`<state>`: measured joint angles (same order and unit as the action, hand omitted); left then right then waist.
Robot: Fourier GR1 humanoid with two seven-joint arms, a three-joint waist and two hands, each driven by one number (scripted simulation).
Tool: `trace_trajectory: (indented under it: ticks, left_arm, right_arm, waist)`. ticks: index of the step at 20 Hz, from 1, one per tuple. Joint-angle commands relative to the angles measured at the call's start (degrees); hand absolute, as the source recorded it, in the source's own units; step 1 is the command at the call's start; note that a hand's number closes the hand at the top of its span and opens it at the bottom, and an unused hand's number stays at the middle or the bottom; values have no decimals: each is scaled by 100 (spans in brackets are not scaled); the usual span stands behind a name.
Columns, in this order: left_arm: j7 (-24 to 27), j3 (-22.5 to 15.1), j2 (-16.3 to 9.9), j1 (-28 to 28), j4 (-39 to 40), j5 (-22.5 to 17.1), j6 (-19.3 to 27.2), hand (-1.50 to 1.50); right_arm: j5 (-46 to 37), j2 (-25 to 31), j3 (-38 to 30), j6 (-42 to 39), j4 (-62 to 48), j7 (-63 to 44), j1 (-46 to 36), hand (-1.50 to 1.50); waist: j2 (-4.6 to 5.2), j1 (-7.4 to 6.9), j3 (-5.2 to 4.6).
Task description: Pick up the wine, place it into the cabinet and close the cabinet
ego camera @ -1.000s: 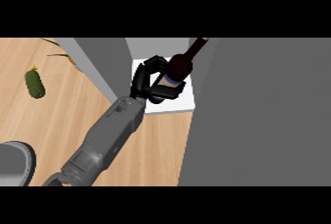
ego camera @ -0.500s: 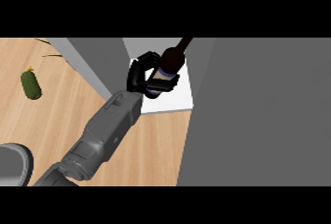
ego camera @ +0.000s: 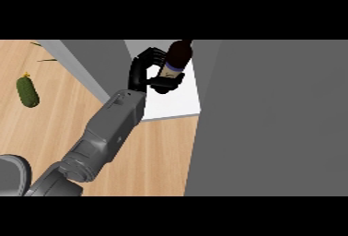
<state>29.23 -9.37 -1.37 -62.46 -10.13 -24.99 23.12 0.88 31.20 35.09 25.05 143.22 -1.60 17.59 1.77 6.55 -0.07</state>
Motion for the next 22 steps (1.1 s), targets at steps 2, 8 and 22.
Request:
trace_trajectory:
  ticks: [2, 8, 22]
  left_arm:
    - [157, -53, -13, -255, 291, 171, 263, -150]
    - [174, -60, -250, -407, 533, 270, 544, -150]
    - [562, 468, -397, -536, 239, -176, -735, 150]
  right_arm:
    - [259, 1, 218, -103, 680, -189, 123, -150]
    - [367, 129, 111, -257, 745, -29, 348, -150]
    - [320, 50, 103, -343, 593, 265, 481, -150]
  waist:
    - [44, 68, -5]
    - [34, 89, 0]
    - [21, 22, -6]
